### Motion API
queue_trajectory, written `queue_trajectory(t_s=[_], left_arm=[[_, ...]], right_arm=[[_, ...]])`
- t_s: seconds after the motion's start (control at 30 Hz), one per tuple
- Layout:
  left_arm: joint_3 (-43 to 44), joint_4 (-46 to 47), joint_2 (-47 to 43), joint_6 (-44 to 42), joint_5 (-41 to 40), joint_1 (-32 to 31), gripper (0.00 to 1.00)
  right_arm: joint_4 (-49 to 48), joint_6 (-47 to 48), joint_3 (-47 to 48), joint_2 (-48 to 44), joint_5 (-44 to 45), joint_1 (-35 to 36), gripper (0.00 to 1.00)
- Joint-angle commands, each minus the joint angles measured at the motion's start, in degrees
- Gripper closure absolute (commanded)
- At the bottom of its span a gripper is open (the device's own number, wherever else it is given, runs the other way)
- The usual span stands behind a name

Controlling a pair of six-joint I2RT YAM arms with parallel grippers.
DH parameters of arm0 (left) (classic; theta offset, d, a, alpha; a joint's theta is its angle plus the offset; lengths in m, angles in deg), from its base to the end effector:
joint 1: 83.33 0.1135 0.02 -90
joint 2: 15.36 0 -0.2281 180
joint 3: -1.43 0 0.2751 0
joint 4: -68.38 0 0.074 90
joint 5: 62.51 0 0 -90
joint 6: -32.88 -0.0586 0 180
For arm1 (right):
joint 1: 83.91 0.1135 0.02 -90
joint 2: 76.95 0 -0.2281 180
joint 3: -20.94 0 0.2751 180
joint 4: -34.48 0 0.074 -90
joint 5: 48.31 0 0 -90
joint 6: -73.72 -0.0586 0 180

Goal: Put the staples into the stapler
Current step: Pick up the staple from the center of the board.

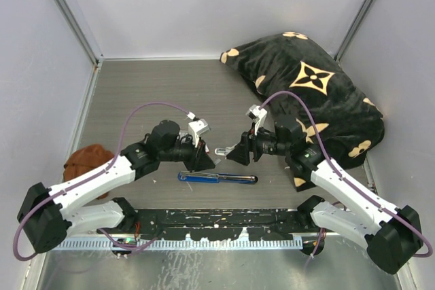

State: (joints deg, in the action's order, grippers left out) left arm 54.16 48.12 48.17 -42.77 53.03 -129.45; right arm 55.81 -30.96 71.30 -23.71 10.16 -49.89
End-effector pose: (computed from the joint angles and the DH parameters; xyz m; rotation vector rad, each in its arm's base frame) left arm 0.1878 -0.2318 0.2007 0.8868 2.0706 -1.0733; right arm 0.2077 0.1772 0.2316 -0.7173 1.9689 1.0799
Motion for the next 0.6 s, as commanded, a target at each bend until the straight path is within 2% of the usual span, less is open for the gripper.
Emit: queue_trajectory(t_s=[0.0, 0.27, 0.57], left_arm=[[3.77, -4.39, -3.64, 2.72, 13.91, 0.92, 0.94], [6.71, -5.47, -3.23, 4.33, 25.14, 1.91, 0.95], [6.86, -4.11, -2.88, 5.16, 27.36, 2.97, 0.95]], right_arm=[[-4.9, 2.06, 3.29, 0.05, -10.28, -0.2, 0.35], [-8.59, 0.21, 5.44, 3.48, -24.49, 0.06, 0.3], [-7.86, 0.7, 5.65, 6.26, -25.62, 4.21, 0.32]])
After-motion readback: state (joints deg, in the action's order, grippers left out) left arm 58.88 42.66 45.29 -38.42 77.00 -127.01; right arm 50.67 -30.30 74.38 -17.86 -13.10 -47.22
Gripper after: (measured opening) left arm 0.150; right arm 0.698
